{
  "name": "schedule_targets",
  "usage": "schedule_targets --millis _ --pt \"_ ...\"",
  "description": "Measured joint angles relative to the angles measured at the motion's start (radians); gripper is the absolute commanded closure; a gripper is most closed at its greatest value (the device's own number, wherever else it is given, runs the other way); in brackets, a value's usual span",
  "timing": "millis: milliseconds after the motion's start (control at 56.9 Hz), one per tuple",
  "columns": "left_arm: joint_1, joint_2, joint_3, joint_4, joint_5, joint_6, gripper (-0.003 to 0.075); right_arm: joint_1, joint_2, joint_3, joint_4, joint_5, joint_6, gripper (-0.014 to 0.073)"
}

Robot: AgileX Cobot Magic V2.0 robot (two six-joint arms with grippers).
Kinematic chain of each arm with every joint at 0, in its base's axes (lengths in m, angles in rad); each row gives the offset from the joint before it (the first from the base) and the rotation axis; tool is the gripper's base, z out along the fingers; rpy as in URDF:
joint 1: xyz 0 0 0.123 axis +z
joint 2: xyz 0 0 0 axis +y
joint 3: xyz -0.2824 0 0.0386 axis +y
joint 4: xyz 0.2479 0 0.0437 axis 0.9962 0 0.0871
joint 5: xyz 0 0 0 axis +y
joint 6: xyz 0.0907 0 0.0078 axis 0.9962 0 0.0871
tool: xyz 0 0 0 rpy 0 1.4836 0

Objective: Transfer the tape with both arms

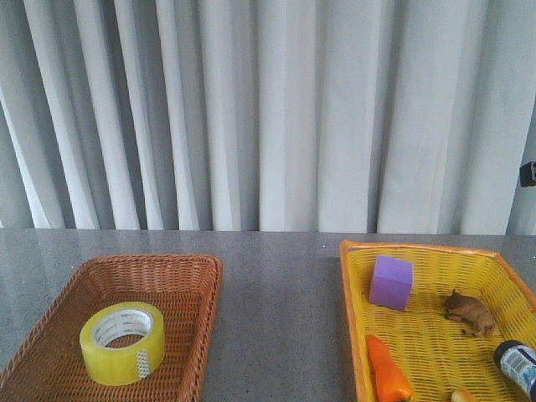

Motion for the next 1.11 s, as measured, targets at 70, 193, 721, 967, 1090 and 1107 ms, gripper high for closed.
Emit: schedule_targets --millis 70,193,721,967,1090,1107 --pt "0.0 -0.001 0.0 0.0 0.004 0.0 0.0727 0.0 0.0 0.0 0.0 0.0 0.0 0.0601" --pt "0.0 -0.001 0.0 0.0 0.005 0.0 0.0727 0.0 0.0 0.0 0.0 0.0 0.0 0.0601" --pt "0.0 -0.038 0.073 0.024 -0.021 0.0 0.0727 0.0 0.0 0.0 0.0 0.0 0.0 0.0601" --pt "0.0 -0.366 0.577 0.07 -0.389 0.0 0.0727 0.0 0.0 0.001 0.0 0.0 0.0 0.0601" --pt "0.0 -0.569 0.925 0.078 -0.642 0.0 0.0727 0.0 0.0 0.001 0.0 0.0 0.0 0.0601" --pt "0.0 -0.589 0.961 0.079 -0.676 0.0 0.0727 0.0 0.0 0.001 0.0 0.0 0.0 0.0601"
